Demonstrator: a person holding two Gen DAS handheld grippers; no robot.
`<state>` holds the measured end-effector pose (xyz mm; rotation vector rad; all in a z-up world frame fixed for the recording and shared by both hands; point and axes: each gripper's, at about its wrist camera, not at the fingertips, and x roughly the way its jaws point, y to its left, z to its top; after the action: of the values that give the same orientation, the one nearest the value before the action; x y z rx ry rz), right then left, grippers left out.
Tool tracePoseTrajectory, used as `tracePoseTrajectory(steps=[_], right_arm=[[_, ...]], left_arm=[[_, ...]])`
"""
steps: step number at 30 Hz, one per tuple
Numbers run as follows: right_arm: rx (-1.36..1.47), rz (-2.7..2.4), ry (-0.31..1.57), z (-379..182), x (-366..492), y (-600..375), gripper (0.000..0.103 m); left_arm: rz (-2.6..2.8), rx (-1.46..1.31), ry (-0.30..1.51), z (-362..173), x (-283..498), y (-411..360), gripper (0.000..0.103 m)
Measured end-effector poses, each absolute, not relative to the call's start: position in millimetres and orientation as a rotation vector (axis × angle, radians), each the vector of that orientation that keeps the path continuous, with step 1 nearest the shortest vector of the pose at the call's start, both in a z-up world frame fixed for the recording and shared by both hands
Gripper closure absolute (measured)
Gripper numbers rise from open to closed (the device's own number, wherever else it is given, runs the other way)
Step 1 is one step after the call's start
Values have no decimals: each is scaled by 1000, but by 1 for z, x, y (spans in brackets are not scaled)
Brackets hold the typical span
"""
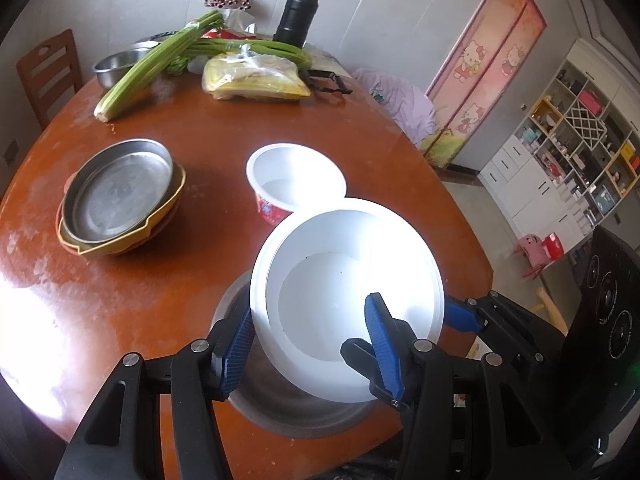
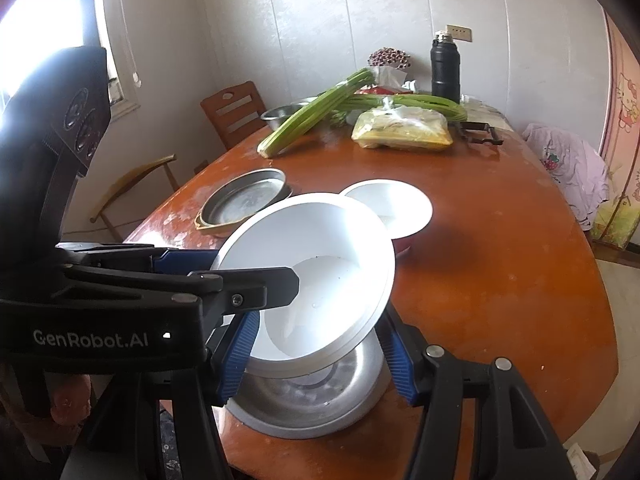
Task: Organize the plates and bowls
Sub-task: 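Carry the noodle bowl with the left gripper and lower it into the steel bowl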
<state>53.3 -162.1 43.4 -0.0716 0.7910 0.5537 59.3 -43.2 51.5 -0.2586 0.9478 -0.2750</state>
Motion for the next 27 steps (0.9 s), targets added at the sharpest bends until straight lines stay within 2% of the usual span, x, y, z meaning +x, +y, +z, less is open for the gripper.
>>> tracePoseTrajectory(steps=[27], right_arm=[[-118,588,852,20,50,-149,43]], left_arm=[[-242,-230,1014,24,57,-40,48]])
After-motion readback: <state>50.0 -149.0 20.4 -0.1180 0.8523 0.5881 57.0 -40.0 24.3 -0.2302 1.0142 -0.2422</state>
